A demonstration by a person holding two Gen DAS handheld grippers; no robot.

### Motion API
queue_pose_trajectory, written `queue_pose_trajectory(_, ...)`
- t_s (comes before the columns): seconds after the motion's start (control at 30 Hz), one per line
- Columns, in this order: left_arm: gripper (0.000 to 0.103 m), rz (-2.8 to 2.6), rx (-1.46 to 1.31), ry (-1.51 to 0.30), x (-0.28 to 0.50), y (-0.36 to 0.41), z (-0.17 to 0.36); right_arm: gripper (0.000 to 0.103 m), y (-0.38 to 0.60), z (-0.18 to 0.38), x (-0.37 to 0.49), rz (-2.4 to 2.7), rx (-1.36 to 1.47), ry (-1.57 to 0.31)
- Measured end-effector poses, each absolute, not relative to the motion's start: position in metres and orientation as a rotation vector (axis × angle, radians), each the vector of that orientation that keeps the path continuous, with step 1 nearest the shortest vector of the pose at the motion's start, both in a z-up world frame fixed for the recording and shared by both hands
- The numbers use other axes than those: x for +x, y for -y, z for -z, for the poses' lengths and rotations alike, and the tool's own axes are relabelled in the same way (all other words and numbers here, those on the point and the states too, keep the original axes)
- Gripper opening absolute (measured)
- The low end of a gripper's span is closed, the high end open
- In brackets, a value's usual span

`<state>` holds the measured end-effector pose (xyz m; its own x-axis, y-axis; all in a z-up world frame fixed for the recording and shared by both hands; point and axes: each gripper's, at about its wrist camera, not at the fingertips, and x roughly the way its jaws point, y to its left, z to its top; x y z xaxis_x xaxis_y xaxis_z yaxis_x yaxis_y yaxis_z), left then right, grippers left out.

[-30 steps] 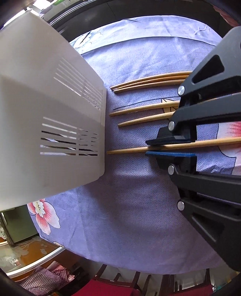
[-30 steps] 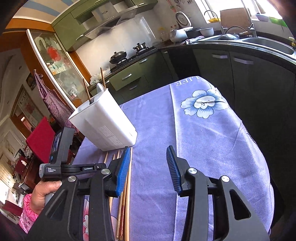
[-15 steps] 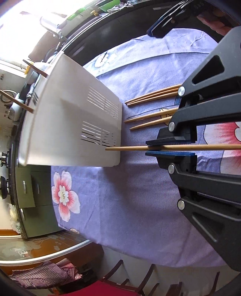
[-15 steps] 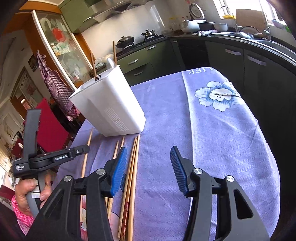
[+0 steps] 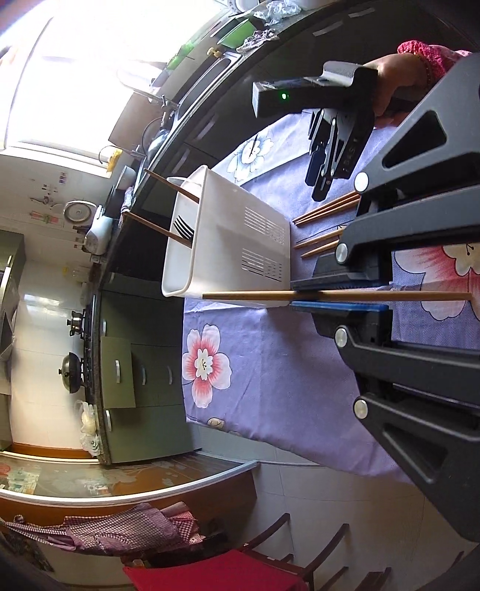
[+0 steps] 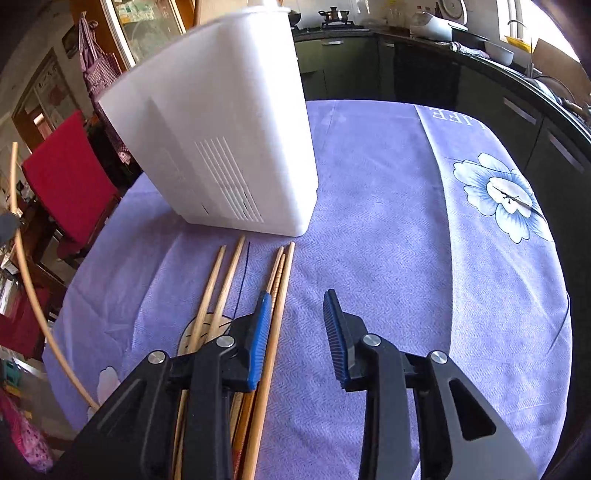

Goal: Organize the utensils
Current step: 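Lift the chopstick upright with the left gripper while the right gripper grasps another chopstick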

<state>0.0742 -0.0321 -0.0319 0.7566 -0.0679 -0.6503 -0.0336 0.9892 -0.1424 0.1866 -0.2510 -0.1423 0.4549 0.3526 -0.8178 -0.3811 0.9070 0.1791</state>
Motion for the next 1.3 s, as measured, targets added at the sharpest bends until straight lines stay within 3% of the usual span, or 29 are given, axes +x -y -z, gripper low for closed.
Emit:
queue_pose_trajectory(0.67,0.006,0.041,-0.152,-0.692,0.068,0.023,0.032,0.030,0.208,0.159,0.198,-0.382,-0.213,-1.026)
queue_pose_trajectory(0.87,0.006,0.039,-0.150,-0.691,0.068,0.022,0.033,0.009,0.204,0.158,0.210,-0.402,-0.168,-1.057)
queue_pose_trajectory(1.3,0.006,0.035,-0.147,-0.694,0.067,0.021,0.032,0.006,0.229,0.112,0.195,-0.439,-0.051,-0.943)
